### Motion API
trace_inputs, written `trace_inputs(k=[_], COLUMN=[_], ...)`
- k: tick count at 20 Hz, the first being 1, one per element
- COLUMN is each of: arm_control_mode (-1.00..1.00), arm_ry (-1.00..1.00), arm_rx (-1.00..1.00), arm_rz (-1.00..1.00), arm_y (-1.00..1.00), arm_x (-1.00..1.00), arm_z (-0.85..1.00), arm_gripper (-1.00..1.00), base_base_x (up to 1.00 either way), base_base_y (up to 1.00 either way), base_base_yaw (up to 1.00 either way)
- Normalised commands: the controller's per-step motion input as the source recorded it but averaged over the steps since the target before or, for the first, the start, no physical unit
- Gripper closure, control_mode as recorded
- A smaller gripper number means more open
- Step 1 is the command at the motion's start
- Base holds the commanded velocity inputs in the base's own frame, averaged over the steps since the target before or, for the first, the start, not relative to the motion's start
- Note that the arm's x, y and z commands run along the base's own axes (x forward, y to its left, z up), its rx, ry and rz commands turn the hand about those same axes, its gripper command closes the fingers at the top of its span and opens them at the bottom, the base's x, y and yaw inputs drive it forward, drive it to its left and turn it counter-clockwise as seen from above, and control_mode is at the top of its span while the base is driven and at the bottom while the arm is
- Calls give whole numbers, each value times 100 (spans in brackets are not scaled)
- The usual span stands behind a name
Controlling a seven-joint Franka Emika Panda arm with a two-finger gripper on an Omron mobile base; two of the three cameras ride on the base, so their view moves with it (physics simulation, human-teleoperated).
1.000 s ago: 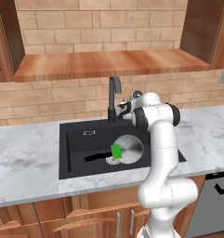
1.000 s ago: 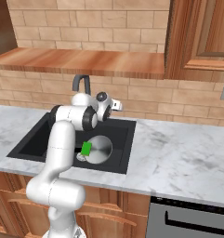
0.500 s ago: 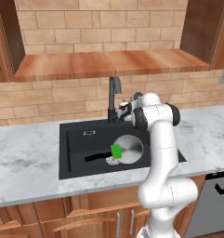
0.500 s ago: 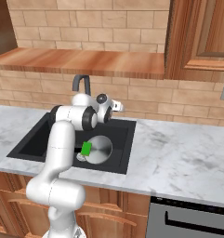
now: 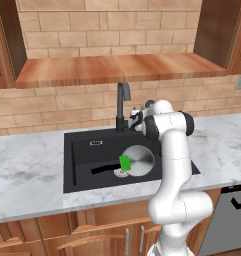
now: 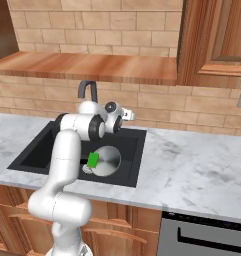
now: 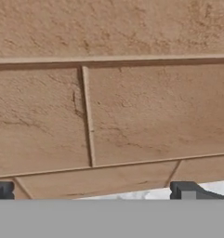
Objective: Pick the pan and sponge and place them into the sink. Then turn on the water.
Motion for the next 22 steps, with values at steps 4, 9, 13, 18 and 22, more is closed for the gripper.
trace_inputs(k=[4,9,13,18,22], arm_control_mode=[-100,-100,-100,-100,-100], arm_ry=[-3,-3,-3,-3,-4], arm_rx=[4,5,6,6,4], arm_rz=[-5,-6,-7,-7,-5], arm_y=[-100,-100,-100,-100,-100], arm_x=[0,0,0,0,0], arm_z=[-31,-35,-37,-38,-37], arm_gripper=[-100,-100,-100,-100,-100], base_base_x=[0,0,0,0,0], base_base_y=[0,0,0,0,0], base_base_yaw=[0,0,0,0,0])
